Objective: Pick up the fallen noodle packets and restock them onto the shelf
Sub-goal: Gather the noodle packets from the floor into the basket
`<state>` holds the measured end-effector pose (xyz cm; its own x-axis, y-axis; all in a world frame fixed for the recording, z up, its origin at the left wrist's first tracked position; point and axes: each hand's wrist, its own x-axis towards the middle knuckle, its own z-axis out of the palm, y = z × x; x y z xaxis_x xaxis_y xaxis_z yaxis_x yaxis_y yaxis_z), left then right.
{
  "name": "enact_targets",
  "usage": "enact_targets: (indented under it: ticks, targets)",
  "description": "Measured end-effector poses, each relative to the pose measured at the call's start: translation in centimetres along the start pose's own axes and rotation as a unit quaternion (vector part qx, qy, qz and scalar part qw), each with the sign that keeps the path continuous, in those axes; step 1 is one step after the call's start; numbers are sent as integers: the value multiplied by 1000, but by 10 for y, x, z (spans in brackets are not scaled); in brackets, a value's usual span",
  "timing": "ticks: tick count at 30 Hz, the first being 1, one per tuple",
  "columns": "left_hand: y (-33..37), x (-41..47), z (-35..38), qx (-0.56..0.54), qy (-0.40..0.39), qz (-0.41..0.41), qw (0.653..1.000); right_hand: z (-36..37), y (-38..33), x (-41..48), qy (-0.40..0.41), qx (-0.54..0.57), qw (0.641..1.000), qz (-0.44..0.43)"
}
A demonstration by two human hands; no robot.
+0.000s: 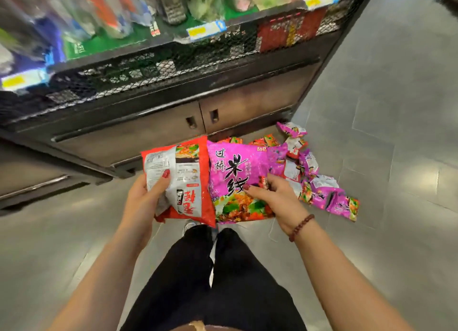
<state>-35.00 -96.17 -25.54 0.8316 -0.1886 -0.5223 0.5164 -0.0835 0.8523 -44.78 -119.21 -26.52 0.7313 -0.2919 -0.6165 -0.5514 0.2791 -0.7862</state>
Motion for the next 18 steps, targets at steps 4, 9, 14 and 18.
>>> enact_targets:
  ticks: [4, 9, 14, 18]
  targets:
    - [-11, -21, -35, -19, 68, 8, 997, 33, -3, 8, -65, -49, 997, 9]
    - [-25, -53, -89, -77, 151, 22, 985, 89, -5, 7, -131, -105, 986, 8]
    - [-43, -93, -154, -163, 242, 26, 956, 164, 6, -2, -192, -171, 967, -3]
    - [-59, -129, -219, -195, 306, 32, 931, 242, 20, -24, -238, -204, 949, -15]
